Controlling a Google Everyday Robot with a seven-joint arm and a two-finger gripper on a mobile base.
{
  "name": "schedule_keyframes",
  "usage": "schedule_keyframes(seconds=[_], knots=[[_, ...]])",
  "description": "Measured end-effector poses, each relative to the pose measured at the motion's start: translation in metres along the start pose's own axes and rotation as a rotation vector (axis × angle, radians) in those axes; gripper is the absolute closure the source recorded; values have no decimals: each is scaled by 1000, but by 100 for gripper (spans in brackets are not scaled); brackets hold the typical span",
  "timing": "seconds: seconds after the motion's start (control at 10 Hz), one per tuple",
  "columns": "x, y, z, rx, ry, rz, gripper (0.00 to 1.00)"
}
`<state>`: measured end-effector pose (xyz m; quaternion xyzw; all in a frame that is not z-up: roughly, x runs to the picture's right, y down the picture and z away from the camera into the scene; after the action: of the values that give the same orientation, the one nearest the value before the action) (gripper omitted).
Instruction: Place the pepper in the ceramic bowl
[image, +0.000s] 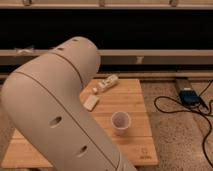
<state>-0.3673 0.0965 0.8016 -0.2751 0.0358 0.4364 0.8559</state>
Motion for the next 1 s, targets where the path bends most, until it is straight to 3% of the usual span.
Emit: schedule_keyframes(seconds=[0.2, 0.4, 0.7, 0.9, 1.0], knots=[[1, -14, 6, -6, -2, 32, 20], [3, -13, 9, -36, -14, 51, 20], [13, -20, -5, -159, -84, 20, 20], [29, -19, -23, -238, -128, -69, 20], [35, -20, -29, -257, -138, -105, 20]])
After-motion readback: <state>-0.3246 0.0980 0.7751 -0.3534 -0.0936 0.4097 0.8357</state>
